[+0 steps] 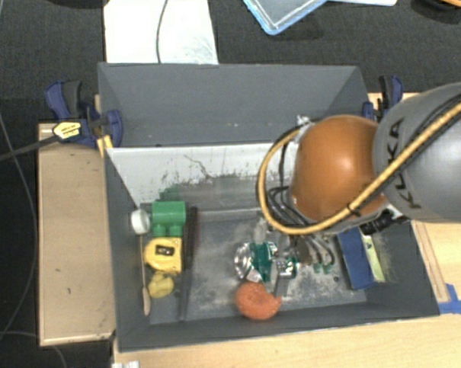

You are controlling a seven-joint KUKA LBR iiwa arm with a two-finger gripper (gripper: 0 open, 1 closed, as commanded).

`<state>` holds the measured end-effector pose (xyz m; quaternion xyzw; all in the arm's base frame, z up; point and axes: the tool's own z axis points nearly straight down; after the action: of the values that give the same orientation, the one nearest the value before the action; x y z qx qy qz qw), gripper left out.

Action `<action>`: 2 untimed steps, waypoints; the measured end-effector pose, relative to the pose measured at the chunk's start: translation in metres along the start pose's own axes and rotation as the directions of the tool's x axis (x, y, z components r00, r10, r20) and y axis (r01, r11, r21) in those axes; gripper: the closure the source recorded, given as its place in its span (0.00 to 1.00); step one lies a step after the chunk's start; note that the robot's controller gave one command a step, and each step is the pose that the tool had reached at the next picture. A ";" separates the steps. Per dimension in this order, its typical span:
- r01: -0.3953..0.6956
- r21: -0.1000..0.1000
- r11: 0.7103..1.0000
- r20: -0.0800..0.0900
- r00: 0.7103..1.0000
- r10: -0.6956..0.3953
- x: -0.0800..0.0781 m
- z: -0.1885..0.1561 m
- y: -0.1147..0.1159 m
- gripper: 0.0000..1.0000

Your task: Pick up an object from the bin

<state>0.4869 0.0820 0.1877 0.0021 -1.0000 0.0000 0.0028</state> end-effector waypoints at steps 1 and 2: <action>-0.003 -0.001 1.000 0.008 1.000 0.003 -0.002 -0.004 0.000 0.00; 0.039 -0.001 0.999 0.012 0.999 -0.039 0.006 0.047 -0.031 0.00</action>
Offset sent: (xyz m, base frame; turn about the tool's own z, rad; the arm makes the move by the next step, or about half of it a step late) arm -0.0088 -0.0373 -0.0584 -0.0458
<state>0.4812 0.0514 0.1411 0.0217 -0.9998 -0.0007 -0.0031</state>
